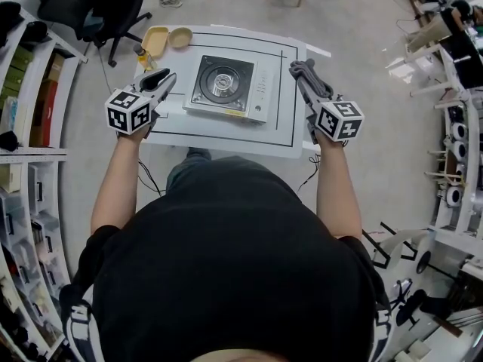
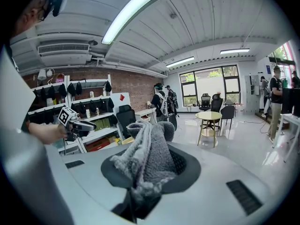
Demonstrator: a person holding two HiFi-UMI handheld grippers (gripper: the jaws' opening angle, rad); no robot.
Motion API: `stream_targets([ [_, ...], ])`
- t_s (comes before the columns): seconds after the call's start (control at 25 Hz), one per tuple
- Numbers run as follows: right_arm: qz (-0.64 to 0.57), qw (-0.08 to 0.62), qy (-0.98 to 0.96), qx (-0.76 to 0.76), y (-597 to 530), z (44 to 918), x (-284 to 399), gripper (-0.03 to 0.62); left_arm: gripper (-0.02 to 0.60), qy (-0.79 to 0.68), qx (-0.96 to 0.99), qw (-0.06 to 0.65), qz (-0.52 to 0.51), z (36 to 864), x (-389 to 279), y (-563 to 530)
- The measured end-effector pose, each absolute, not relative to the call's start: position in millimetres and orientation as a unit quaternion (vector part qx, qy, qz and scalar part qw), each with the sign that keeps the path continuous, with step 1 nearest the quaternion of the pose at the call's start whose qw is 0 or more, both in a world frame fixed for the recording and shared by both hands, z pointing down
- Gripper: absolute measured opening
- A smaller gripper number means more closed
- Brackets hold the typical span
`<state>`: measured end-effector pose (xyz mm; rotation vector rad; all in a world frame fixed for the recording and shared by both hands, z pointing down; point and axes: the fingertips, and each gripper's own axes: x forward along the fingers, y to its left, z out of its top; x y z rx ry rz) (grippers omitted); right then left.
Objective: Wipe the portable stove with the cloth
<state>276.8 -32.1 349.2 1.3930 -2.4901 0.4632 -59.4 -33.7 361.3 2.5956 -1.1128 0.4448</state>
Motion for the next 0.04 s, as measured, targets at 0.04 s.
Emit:
stream_targets([
  [0.04, 0.16, 0.126, -0.855, 0.477, -32.3, 350.3, 276.8, 0.117, 0.108, -0.385, 0.899, 0.141, 0.154, 361.4, -58.3, -33.8],
])
